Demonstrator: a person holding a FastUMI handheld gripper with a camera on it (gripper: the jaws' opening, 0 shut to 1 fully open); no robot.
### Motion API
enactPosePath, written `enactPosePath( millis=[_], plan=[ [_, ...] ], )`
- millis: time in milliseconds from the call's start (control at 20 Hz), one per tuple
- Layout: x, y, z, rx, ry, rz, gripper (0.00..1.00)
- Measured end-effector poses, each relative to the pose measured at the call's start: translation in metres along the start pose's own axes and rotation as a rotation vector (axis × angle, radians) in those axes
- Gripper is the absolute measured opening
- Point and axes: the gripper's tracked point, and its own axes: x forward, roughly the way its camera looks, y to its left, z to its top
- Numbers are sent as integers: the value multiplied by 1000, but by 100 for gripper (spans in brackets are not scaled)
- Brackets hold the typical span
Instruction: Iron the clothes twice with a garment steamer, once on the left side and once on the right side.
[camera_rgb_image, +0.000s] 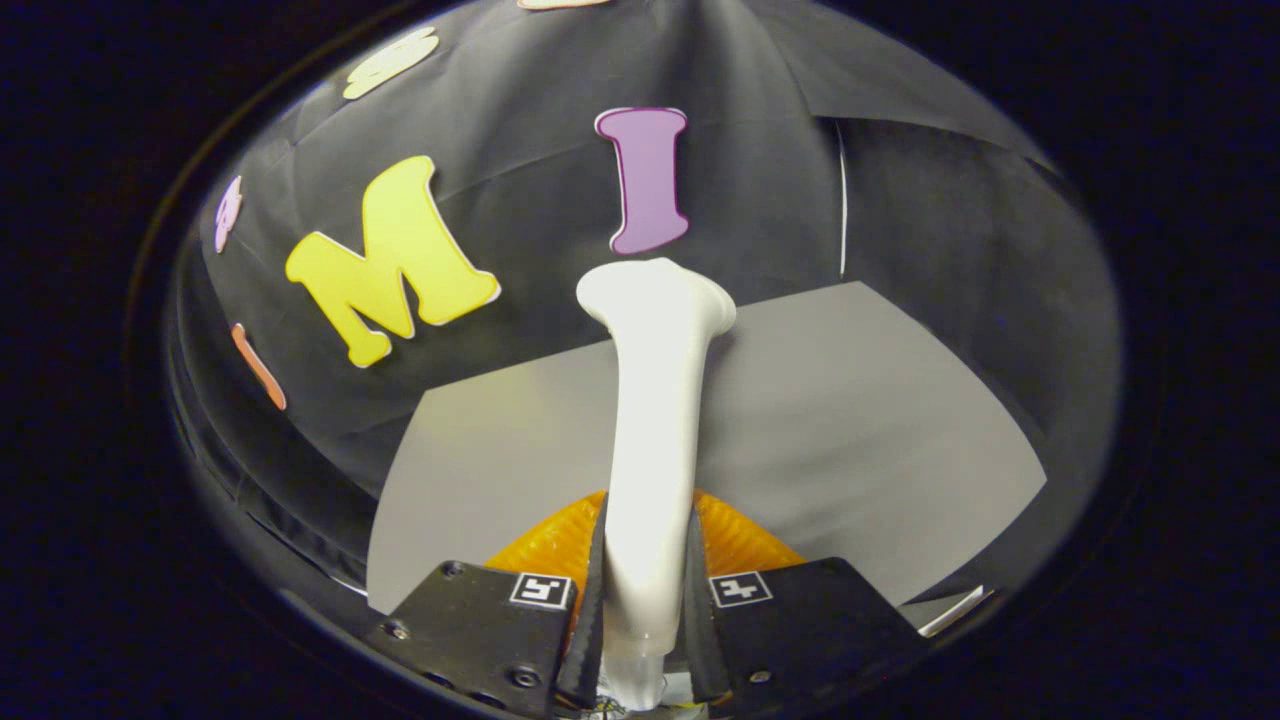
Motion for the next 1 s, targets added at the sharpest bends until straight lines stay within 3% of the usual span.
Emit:
enactPosePath(
  millis=[400,1000],
  plan=[
    [-50,50,-11,4,-104,65,37],
    [-157,136,-35,-110,-360,157,37]
  ],
)
